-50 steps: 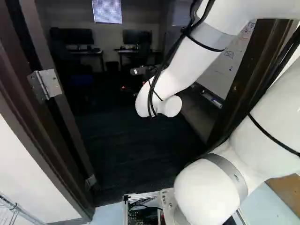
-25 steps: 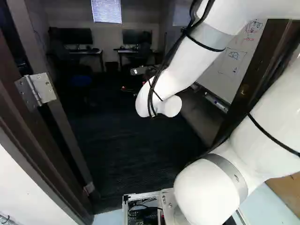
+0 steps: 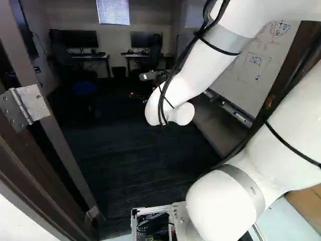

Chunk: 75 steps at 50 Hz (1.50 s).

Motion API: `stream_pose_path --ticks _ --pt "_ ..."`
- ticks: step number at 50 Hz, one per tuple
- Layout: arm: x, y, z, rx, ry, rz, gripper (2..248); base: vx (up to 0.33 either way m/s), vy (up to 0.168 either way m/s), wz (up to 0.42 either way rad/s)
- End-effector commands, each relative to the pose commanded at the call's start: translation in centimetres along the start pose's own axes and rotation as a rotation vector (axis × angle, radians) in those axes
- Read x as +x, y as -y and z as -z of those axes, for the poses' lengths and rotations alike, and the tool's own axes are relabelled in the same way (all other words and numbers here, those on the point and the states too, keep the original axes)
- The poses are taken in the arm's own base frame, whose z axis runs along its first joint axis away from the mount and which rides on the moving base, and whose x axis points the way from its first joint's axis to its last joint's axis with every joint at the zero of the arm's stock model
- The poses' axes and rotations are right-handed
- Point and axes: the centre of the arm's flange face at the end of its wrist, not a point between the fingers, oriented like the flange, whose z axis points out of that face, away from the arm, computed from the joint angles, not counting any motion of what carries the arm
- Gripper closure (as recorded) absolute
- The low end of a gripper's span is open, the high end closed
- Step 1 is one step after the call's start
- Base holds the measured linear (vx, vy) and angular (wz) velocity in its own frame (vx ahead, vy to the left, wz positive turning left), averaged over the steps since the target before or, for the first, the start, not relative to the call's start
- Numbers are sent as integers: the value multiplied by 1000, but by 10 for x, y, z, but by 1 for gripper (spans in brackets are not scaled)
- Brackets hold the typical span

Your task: Open the door and move inside

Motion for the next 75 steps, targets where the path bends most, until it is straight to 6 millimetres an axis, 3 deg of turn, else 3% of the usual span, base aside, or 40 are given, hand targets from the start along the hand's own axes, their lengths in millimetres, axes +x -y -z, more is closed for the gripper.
stream_pose_path --ticks 28,75 --pt "0 0 0 0 0 0 3 167 4 -18" --pt "0 0 0 0 0 0 3 187 65 -21"
